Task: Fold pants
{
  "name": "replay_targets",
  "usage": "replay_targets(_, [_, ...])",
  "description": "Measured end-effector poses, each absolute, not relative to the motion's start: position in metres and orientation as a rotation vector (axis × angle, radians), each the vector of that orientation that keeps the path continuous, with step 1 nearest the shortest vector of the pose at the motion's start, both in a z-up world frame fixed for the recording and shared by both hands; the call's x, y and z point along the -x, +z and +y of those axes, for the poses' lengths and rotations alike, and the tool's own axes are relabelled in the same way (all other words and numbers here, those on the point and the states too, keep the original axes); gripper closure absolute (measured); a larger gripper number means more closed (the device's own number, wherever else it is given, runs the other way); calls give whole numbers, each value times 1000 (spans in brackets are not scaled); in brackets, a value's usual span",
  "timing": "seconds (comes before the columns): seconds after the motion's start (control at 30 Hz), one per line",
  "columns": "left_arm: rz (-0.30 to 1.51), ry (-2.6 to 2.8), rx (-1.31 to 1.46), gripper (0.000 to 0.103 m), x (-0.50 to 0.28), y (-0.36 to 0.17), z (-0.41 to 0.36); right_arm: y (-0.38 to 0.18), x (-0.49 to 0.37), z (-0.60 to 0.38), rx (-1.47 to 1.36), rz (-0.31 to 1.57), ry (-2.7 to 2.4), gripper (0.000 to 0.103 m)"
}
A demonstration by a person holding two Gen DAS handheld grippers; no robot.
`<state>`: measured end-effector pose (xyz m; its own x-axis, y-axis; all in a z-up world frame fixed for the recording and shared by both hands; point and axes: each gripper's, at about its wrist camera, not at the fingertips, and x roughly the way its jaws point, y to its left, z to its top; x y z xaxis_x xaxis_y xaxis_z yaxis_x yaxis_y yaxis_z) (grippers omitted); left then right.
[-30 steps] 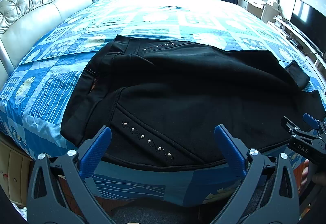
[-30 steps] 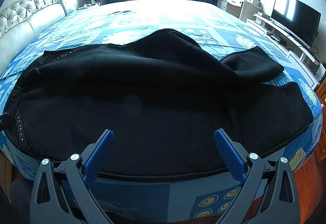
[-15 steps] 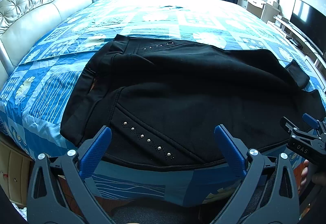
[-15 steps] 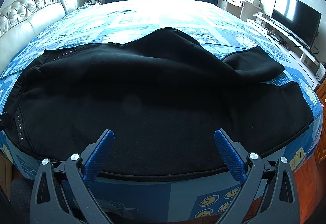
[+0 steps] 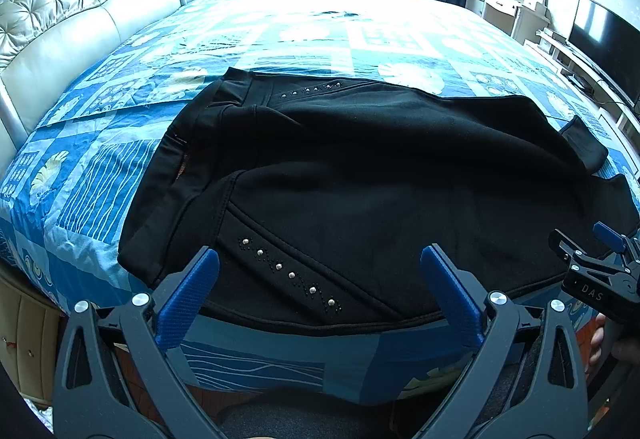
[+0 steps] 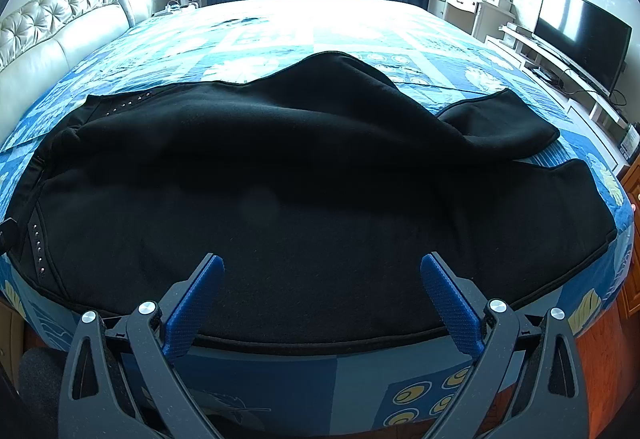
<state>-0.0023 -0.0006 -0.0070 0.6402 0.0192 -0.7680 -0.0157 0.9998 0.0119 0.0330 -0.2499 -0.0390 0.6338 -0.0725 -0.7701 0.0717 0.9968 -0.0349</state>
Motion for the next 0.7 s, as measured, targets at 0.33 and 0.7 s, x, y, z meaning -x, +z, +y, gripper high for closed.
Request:
replay_targets(0.33, [881,14,-6,2,2,-9,-1,-43,-32,-246,-3,885,-74,5])
replay_targets(0.7, [865,-112,87,2,-17,16,37,-1,-51,-247,-22,841,169,5])
